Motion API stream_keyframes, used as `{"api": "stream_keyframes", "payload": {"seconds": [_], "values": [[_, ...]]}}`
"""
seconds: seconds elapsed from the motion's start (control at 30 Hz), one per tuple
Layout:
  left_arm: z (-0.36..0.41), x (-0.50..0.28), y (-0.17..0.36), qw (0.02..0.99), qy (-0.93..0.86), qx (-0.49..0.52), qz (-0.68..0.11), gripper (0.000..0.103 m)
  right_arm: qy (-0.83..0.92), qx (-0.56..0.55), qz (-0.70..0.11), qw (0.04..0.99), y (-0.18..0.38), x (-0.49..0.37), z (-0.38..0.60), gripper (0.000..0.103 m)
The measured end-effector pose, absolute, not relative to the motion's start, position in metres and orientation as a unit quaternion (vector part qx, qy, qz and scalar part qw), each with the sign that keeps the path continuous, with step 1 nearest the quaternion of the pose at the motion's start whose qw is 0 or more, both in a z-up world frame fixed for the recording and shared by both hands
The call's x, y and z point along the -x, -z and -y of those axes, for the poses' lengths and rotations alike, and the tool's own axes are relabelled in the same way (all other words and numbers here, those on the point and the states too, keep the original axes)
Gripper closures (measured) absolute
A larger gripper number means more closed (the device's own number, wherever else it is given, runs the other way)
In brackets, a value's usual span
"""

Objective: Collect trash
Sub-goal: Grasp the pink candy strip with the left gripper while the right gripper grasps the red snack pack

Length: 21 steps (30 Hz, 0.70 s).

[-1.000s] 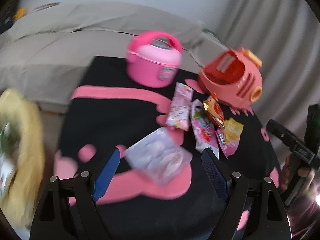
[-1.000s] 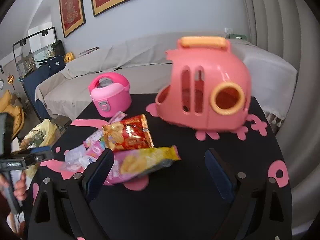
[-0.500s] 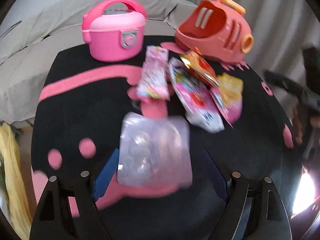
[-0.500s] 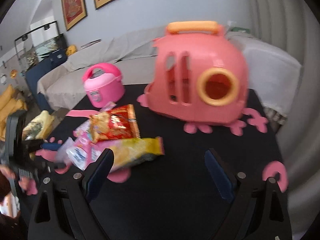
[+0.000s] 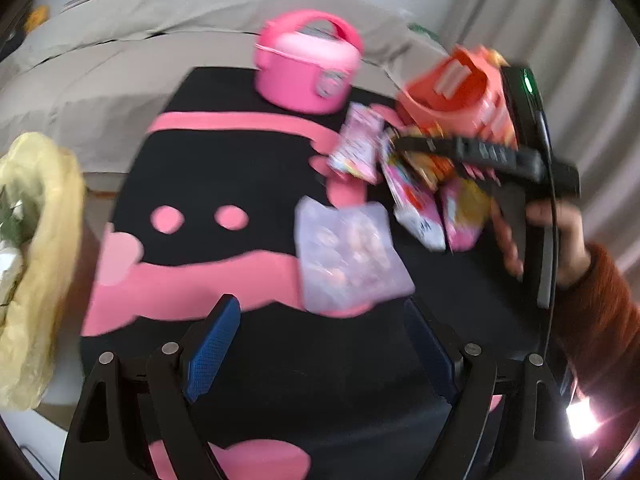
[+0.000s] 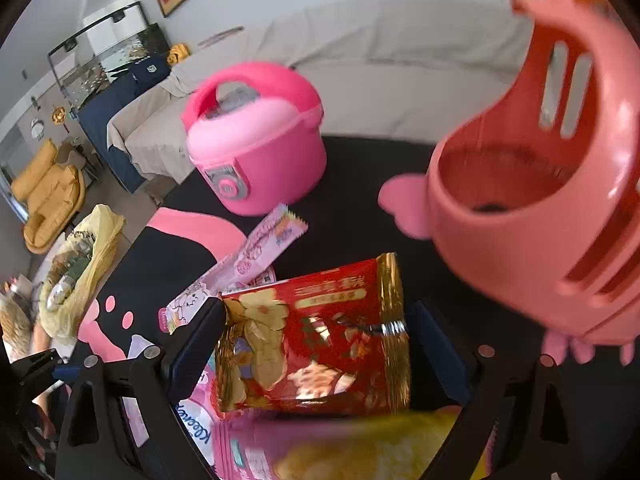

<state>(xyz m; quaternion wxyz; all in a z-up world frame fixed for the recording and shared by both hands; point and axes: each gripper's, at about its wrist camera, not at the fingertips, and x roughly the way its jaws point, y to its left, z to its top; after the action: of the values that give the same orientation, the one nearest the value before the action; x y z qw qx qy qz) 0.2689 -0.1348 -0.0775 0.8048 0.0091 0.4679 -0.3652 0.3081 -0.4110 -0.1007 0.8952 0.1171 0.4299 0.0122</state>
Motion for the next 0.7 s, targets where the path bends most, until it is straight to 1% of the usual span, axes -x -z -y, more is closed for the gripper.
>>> {"api": "stream_keyframes", "payload": {"seconds": [0.07, 0.1, 0.17, 0.2, 0.23, 0.27, 0.37, 0.57, 0.63, 0.7], "values": [[0.134, -0.278, 0.073, 0.807, 0.363, 0.004, -0.465, 0.019, -0.024, -0.115, -0.439, 0.891, 0.103, -0.301, 0.407, 0.037], [0.137, -0.284, 0.071, 0.809, 0.364, 0.01, -0.461, 0.019, -0.023, -0.104, -0.446, 0.889, 0.104, -0.294, 0.404, 0.044], [0.146, -0.293, 0.066, 0.813, 0.367, 0.013, -0.452, 0.019, -0.02, -0.086, -0.445, 0.891, 0.102, -0.28, 0.4, 0.061], [0.152, -0.298, 0.064, 0.814, 0.371, 0.014, -0.446, 0.019, -0.019, -0.081, -0.442, 0.893, 0.1, -0.27, 0.4, 0.066], [0.161, -0.303, 0.061, 0.816, 0.375, 0.015, -0.438, 0.019, -0.018, -0.081, -0.437, 0.895, 0.096, -0.26, 0.401, 0.075], [0.17, -0.307, 0.058, 0.818, 0.381, 0.014, -0.431, 0.019, -0.016, -0.085, -0.432, 0.898, 0.092, -0.251, 0.403, 0.081], [0.203, -0.322, 0.057, 0.823, 0.383, -0.005, -0.419, 0.019, 0.01, -0.088, -0.422, 0.902, 0.083, -0.232, 0.414, 0.088], [0.253, -0.343, 0.067, 0.821, 0.372, -0.021, -0.432, 0.023, 0.058, -0.112, -0.404, 0.906, 0.071, -0.197, 0.445, 0.089], [0.268, -0.344, 0.07, 0.824, 0.36, -0.033, -0.437, 0.026, 0.07, -0.129, -0.399, 0.905, 0.073, -0.186, 0.455, 0.089], [0.28, -0.345, 0.074, 0.831, 0.337, -0.05, -0.439, 0.032, 0.079, -0.134, -0.397, 0.905, 0.075, -0.179, 0.462, 0.088]]}}
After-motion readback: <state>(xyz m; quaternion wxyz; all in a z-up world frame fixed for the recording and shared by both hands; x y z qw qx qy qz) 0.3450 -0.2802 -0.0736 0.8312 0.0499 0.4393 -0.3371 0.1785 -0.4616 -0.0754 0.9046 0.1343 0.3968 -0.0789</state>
